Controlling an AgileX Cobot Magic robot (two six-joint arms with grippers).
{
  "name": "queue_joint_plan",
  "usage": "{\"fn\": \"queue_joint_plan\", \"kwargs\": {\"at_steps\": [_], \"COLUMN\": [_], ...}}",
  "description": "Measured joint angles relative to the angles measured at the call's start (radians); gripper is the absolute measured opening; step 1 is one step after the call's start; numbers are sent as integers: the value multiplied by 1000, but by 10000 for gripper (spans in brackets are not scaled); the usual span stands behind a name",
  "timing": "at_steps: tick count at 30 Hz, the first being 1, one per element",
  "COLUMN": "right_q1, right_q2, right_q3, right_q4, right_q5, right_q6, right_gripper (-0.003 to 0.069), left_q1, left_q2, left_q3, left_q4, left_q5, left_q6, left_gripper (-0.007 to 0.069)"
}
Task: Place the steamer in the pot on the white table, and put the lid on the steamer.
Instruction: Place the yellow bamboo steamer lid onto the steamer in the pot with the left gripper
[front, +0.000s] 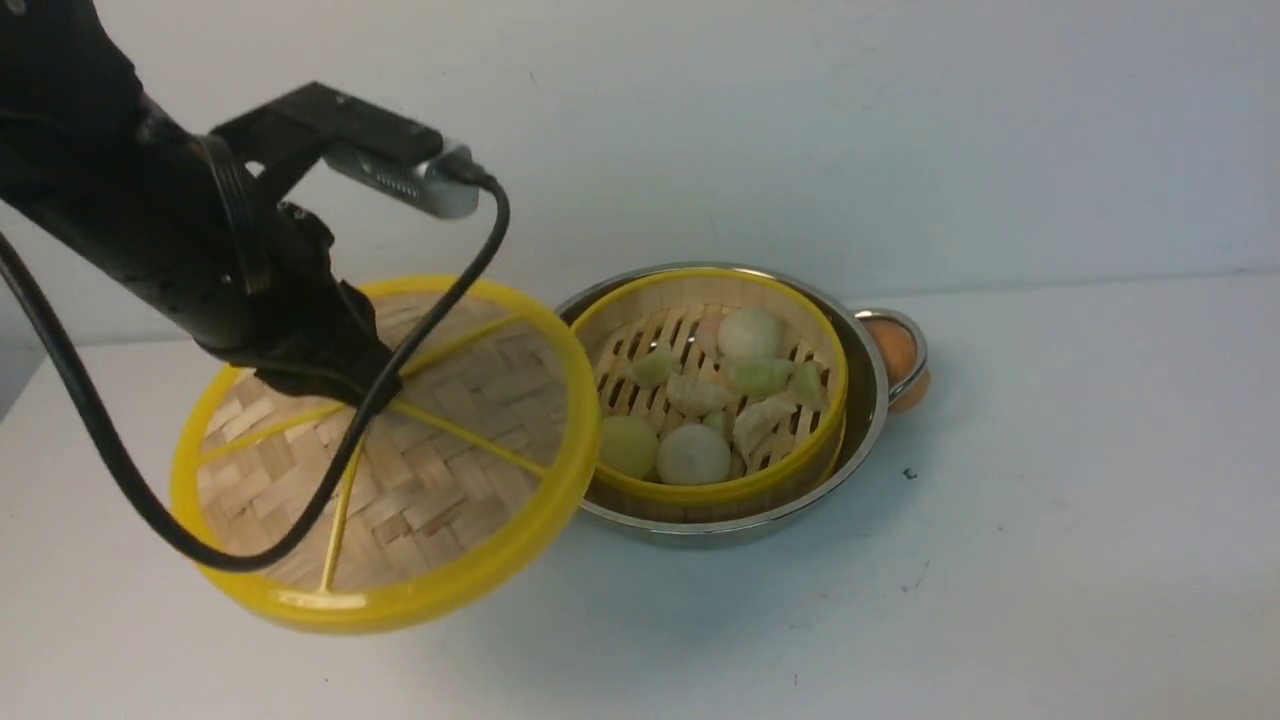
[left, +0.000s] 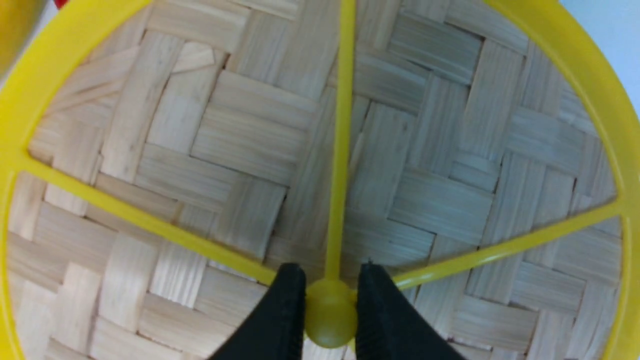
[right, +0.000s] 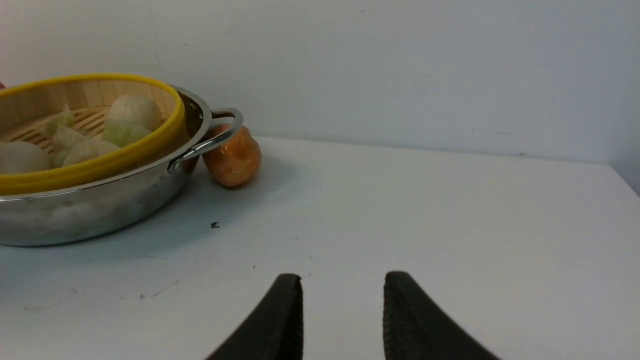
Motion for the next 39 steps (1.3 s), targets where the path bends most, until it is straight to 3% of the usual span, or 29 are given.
{"fn": "queue_joint_plan", "kwargs": {"at_steps": [7,12,20,39], "right_q1": [0,0,0,0], "right_q2": [0,0,0,0], "right_q3": [0,0,0,0], "right_q4": [-1,-1,-1,-1], "right_q5": [0,0,0,0], "right_q6": [0,0,0,0], "right_gripper": [248,248,248,248], "left_q1": [-100,-191,-217,-237], "left_q2": [118,302,536,702], "left_q3": [-173,-370,-590,-641], "left_q4": [-17,54,73,77], "left_q5": [-36,-42,-82,-128], "left_q6": [13,16,29,50], "left_gripper": [116,116,116,116]}}
